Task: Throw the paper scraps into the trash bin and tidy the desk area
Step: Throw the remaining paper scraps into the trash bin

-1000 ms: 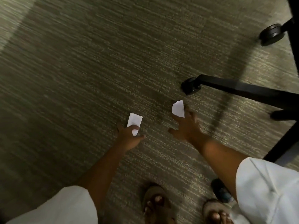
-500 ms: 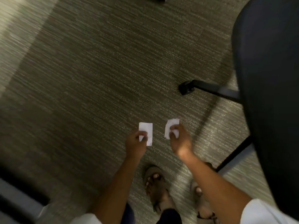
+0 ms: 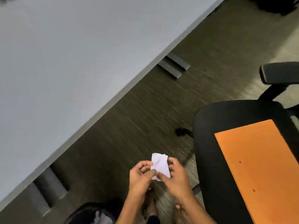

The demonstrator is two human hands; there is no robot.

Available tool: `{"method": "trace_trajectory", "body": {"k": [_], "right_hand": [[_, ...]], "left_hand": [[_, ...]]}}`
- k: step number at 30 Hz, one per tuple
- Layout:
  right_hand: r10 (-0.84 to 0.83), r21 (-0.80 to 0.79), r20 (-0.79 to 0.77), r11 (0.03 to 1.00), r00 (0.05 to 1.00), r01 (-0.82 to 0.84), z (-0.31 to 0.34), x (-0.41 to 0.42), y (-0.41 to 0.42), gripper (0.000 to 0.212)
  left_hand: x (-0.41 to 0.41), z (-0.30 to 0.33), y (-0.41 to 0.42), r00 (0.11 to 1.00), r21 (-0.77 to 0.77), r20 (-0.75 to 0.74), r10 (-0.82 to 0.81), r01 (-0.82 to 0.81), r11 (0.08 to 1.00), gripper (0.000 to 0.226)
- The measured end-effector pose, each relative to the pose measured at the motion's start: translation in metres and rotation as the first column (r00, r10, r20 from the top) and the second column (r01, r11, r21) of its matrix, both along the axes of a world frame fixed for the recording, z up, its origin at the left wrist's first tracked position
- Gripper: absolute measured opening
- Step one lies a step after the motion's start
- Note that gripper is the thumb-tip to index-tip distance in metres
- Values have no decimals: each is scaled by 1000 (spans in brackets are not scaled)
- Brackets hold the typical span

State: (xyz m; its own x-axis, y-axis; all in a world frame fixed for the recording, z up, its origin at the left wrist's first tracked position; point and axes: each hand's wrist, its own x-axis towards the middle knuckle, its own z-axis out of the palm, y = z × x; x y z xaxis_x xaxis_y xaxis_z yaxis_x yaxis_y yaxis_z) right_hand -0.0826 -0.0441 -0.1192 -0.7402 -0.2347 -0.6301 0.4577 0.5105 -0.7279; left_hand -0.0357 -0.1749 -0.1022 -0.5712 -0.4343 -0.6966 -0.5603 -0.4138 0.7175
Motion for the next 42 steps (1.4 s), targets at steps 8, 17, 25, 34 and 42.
{"method": "trace_trajectory", "body": {"k": [8,17,25,34,42], "right_hand": [[240,-14,-102,970,965,-242,40,50,-24,35],[399,10,2,917,917,-399,8,150,-28,71],[413,46,-25,910,910,-411,0,177,-2,67],[173,89,6,981,985,-173,-13,175,69,60],[-57,134,-212,987,976,87,22,105,144,32]], "left_hand": [[81,24,-9,972,-127,-83,219,-229,965,31],[256,-21,-35,680,-223,55,731,-705,673,23],[354,-61,-81,637,-415,155,755,-651,635,26],[378,-93,-80,706,-431,573,415,-171,886,86],[290,-83,-5,897,-325,432,-95,253,911,26]]}}
